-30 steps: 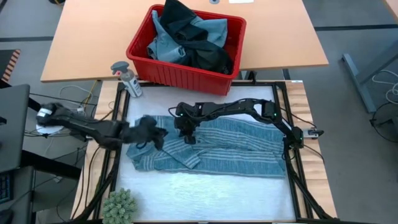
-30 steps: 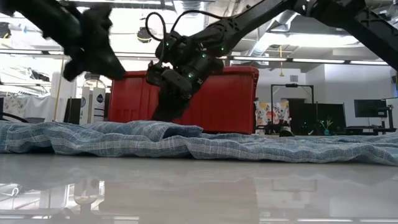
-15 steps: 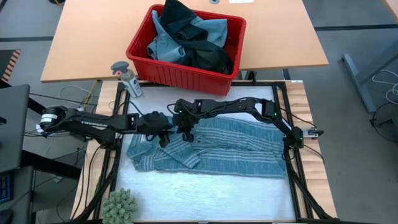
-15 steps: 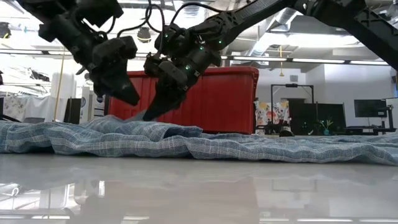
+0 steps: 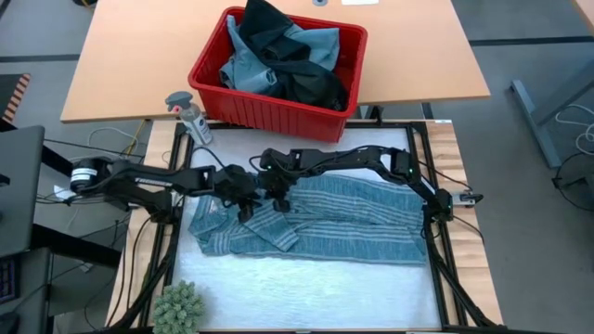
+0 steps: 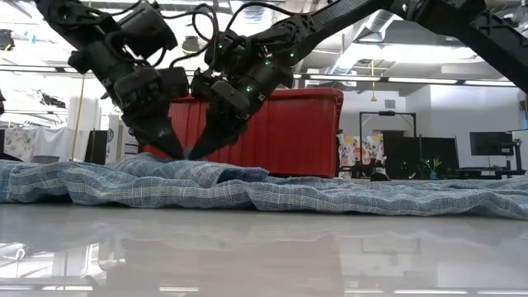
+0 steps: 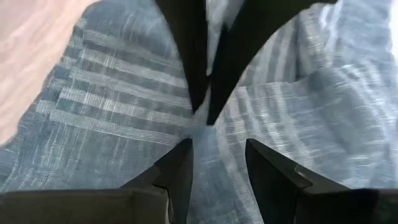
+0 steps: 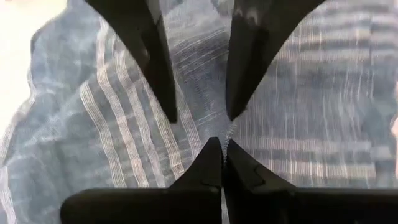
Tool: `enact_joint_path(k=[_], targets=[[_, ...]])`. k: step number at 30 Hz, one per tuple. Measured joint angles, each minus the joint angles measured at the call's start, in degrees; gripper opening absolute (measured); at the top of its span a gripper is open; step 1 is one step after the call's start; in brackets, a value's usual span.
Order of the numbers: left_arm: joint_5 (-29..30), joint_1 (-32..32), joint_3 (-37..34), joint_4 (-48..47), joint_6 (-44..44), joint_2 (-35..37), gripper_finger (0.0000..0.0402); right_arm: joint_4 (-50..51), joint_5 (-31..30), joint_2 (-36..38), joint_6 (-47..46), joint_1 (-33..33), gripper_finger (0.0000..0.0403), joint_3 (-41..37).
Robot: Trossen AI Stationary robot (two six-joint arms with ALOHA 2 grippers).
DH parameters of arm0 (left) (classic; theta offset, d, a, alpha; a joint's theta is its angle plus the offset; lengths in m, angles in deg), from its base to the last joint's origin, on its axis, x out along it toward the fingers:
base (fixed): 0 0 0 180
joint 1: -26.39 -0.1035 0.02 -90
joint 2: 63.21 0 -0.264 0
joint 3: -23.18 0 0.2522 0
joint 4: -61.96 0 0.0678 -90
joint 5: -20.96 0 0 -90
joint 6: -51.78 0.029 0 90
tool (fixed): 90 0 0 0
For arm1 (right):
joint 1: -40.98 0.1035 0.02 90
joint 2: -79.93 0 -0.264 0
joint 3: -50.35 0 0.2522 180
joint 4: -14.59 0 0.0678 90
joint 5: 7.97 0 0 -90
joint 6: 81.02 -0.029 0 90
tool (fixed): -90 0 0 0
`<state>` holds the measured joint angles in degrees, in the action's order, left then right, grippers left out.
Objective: Fold Laundry from Bin
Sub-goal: Fold the light blue shirt
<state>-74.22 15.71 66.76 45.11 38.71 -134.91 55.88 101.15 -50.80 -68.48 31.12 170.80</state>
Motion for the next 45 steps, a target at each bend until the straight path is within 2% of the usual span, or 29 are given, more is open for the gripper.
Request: enact_joint_path(k=[8,14,19,24,29,35,45], targets=[[1.64,0.04,-0.04,1.69,-0.06,-2.42,0.0135,1.02,0.25,0.09,1.97,0.17,0.0024,0.07],[0.93,0.02,2.32,-1.02,0.01,1.41,0.0135,1.83,0.26,-0.02,3.32,0.13,0.0024,0.03],[3.55,0.00,2.99,-3.41,2.71,3.39,0.0135,1.80,0.26,-0.02,4.55,0.13,0.0024,0.03],[0.39,-0.55,3.02,-3.05,4.88,0.08,0.0135,1.80,0.25,-0.02,5.84,0.13,0.0024,0.03],[0.35,-0.59,2.99,-1.87,4.82,-3.36,0.0135,3.35,0.23,-0.13,6.36,0.00,0.0024,-0.15],[0.75,-0.63,2.84,0.18,5.09,-3.45,0.0135,3.64,0.44,-0.13,6.35,0.00,0.0024,-0.15],[3.55,-0.55,2.84,0.07,10.98,-3.04,0.0135,3.59,0.55,-0.05,7.27,0.24,0.0024,-0.15]])
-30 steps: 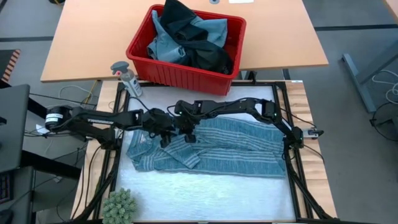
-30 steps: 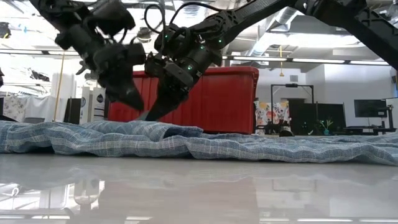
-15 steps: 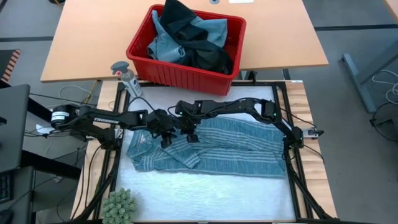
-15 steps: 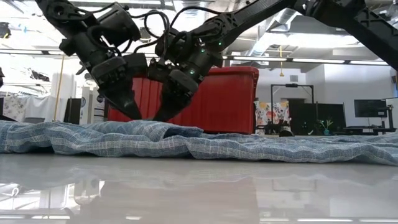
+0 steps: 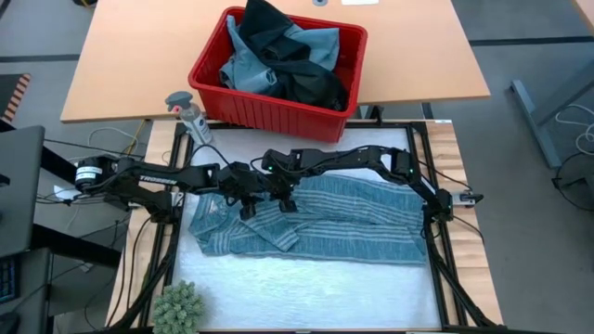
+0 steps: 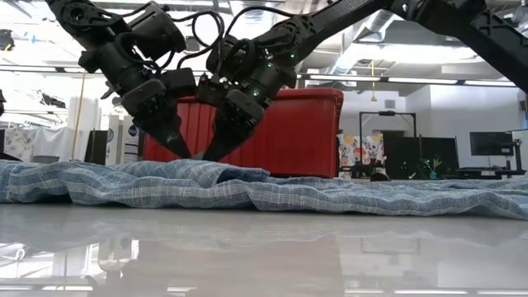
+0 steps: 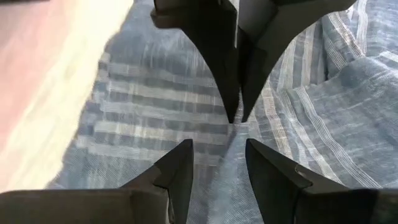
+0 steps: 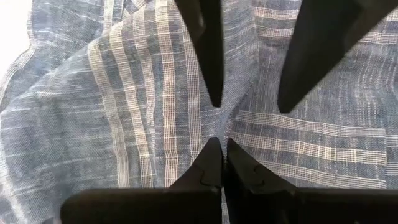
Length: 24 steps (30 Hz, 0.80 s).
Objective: Fold Laundry from Bin
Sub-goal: Fold the light blue shirt
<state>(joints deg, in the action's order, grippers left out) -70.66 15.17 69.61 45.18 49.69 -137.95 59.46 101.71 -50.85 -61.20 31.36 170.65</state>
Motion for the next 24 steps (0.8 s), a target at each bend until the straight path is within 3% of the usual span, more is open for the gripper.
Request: enact_joint_path(k=[8,16,24], targets=[[0.66,0.07,0.00,0.30,5.05,-1.13,0.0135,0.90,0.39,0.00,0.48,0.13,0.0024,0.00],[-9.92,0.09,-0.09,0.63,2.02,-0.71,0.0135,2.64,0.98,0.07,3.61,0.37,0.0024,0.03],[-12.51,0.35,0.61,0.79,2.64,7.84,0.0135,1.31,4.01,0.02,3.89,0.26,0.0024,0.51]])
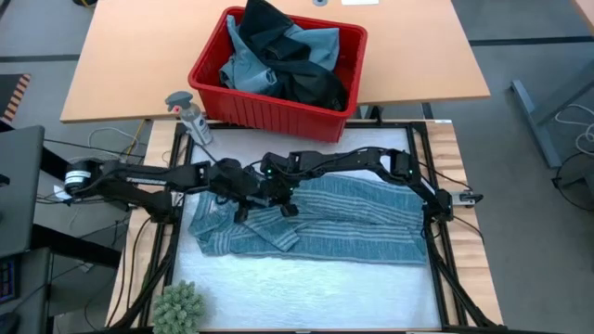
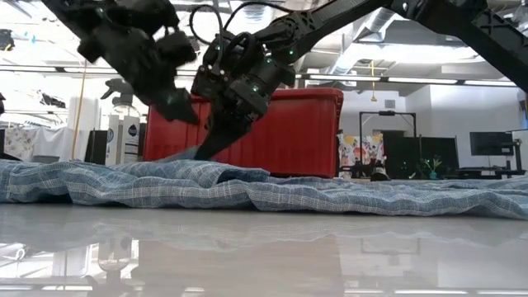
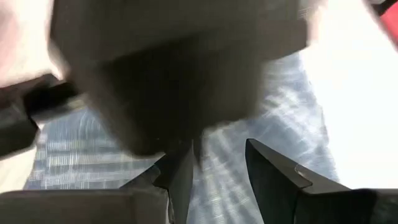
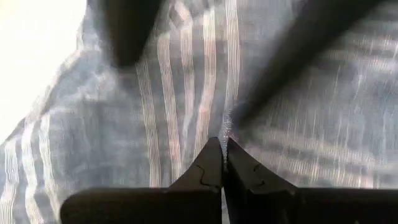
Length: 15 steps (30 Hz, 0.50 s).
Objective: Fold Laundry from Bin
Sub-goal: Fold the light blue shirt
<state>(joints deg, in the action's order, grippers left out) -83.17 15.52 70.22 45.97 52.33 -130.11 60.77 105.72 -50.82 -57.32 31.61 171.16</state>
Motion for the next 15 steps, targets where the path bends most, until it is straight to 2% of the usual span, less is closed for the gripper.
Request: enact_joint_path(k=[5,10,15], targets=[[2.28,0.98,-0.17,-6.58,0.06,6.48,0.0135,-1.76,0.13,0.00,-0.97,-0.92,0.0024,-0.07],[10.54,3.14,-0.33,-10.69,4.42,8.49,0.0135,-2.19,1.95,0.57,-1.62,-2.03,0.0024,1.43],[9.85,3.43,-0.44,-10.96,8.57,7.43,0.0135,-0.91,1.95,0.74,-1.24,-2.04,0.0024,4.75]])
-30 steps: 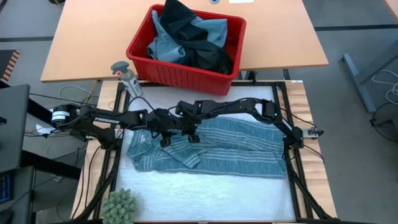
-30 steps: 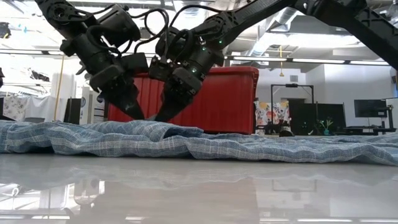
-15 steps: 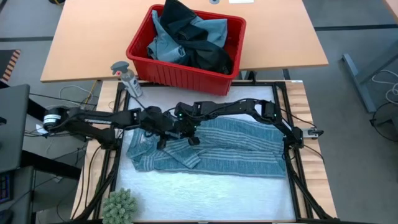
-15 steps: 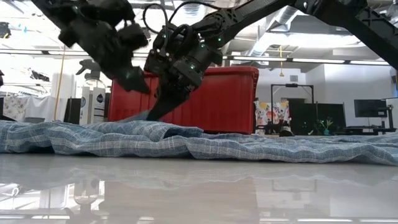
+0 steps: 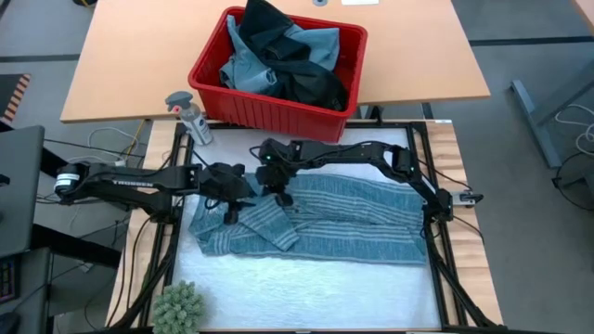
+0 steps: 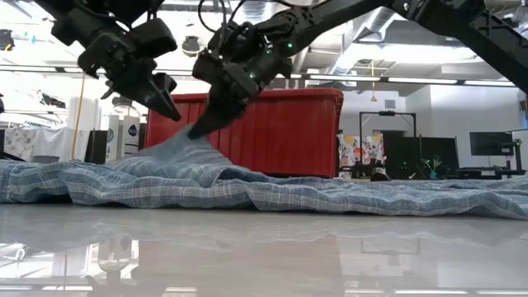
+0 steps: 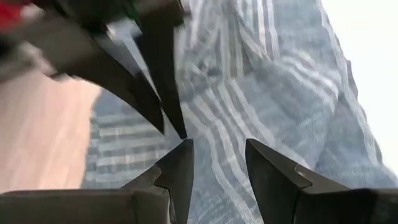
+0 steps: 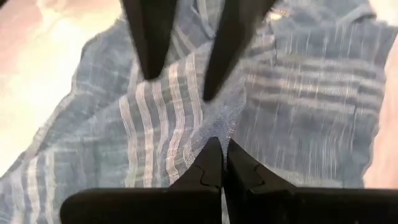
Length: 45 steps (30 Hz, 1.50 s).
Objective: Fold Laundry from Bin
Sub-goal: Fold the light blue shirt
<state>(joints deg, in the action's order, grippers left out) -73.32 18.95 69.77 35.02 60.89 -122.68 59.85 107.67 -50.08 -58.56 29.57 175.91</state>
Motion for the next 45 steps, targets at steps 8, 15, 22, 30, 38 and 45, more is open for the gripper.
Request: enact_joint_path(k=[8,15,22,30,38,45], targets=[[0.84,-0.07,-3.27,-0.47,-1.57,-0.51,0.0135,-0.08,0.01,0.00,0.40,0.73,0.0024,2.35],[3.17,-0.09,-3.27,-2.09,-4.76,3.70,0.0135,-0.59,-0.04,0.00,0.73,1.21,0.0024,2.35],[5.37,-0.11,-3.27,-2.78,-6.14,7.20,0.0135,-0.66,-0.04,0.00,1.08,1.21,0.0024,2.33],[3.07,-0.11,-3.27,0.24,-3.20,3.96,0.0135,-1.13,-0.17,0.00,2.50,1.32,0.0024,2.31],[1.25,-0.13,-3.28,1.02,-5.07,-0.26,0.0108,-1.44,-0.17,-0.02,3.13,1.26,0.0024,2.28],[4.41,-0.33,-3.29,0.62,-5.34,-0.28,0.0008,-1.83,-0.18,-0.04,3.15,1.41,0.0025,2.26]])
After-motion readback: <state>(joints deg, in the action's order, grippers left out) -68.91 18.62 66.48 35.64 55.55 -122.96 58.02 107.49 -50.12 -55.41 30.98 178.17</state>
